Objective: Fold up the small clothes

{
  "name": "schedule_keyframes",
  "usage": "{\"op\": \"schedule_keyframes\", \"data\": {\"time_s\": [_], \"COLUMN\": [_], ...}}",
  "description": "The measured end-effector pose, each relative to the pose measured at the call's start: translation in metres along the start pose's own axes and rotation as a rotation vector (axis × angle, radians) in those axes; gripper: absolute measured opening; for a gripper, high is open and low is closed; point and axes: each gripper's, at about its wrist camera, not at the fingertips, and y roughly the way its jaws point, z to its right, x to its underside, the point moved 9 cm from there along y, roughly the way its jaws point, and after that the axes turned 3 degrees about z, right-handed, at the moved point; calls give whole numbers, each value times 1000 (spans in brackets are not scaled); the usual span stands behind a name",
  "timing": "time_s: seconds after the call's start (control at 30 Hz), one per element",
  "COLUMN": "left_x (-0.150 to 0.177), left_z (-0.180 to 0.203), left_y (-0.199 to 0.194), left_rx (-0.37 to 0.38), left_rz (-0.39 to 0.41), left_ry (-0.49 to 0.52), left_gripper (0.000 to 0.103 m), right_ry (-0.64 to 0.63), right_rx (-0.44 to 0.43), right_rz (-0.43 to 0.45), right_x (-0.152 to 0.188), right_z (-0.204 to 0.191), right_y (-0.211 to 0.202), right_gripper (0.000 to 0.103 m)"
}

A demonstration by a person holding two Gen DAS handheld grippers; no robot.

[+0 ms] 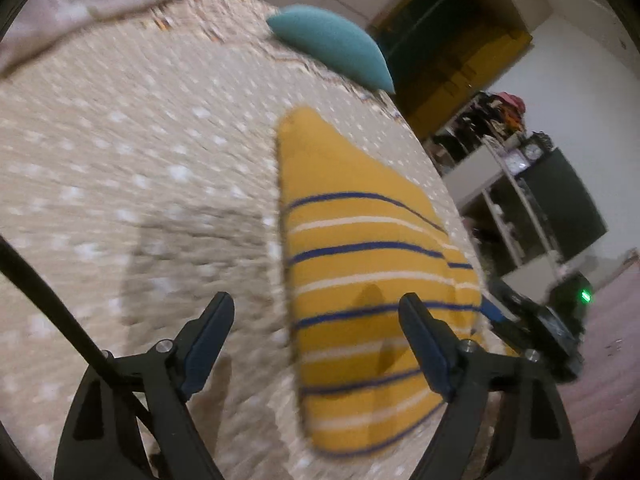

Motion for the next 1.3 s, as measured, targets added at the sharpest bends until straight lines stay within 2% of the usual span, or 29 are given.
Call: {"op": "schedule_keyframes", "data": {"time_s": [0.1,0.2,0.23,0.27,0.3,0.33,0.37,0.47,0.53,0.63,0.67,0.73,0.77,0.8,0.83,0.9,0.97,1.03,1.07,1.1,1.13,1.23,1.3], "left_x": [1,5,7,8,7,2,-4,-27,-44,-48,-46,-28,-17,-14,-9,-5,-6,-6,-3,-1,2,12,22], "left_z": [7,12,15,21,23,28,33,46,52,44,38,12,-5,-14,-22,-30,-29,-25,-23,-22,-20,-19,-24], "left_y": [34,54,57,55,51,42,34,10,-4,0,5,26,36,39,40,31,16,-2,-13,-20,-30,-50,-62], "left_rx": [59,107,101,102,91,94,108,96,70,-1,-28,-122,-183,-185,-145,-77,-73,-94,-107,-115,-129,-170,-216], "left_rz": [-70,-106,-127,-144,-147,-144,-139,-86,-50,-29,-33,-74,-96,-94,-79,-74,-51,-6,19,32,53,98,108], "left_ry": [-20,-52,-29,2,19,41,52,92,135,147,137,97,75,51,-3,-93,-106,-81,-61,-50,-34,4,30], "left_gripper": [87,89,83,61,47,42,40,40,41,47,51,58,65,75,77,77,77,77,77,77,77,79,79], "right_ry": [-8,25,38,47,52,86,86,24,13,-16,-8,-6,-27,-62,-75,-47,-60,-90,-118,-118,-130,-132,-106], "right_rx": [-12,-48,-54,-55,-65,-102,-102,-174,-186,-196,-190,-112,-16,104,140,153,149,104,-6,-6,-56,-237,-254], "right_rz": [-84,-166,-188,-203,-209,-213,-213,-154,-138,-102,-101,-108,-107,-111,-123,-126,-82,-37,-11,-11,-14,-103,-165], "right_x": [-18,-23,-21,-19,-18,-21,-21,-41,-45,-53,-53,-49,-47,-42,-38,-34,-39,-48,-55,-55,-55,-38,-19], "right_z": [1,0,0,0,-2,-11,-11,-48,-54,-65,-63,-48,-33,-17,-9,1,-4,-25,-63,-63,-80,-125,-127], "right_y": [54,102,114,125,130,132,132,113,108,108,110,124,129,136,139,132,114,95,80,80,77,90,112], "right_gripper": [71,77,73,55,46,40,38,33,33,33,36,41,41,42,43,43,43,43,43,43,43,43,43]}}
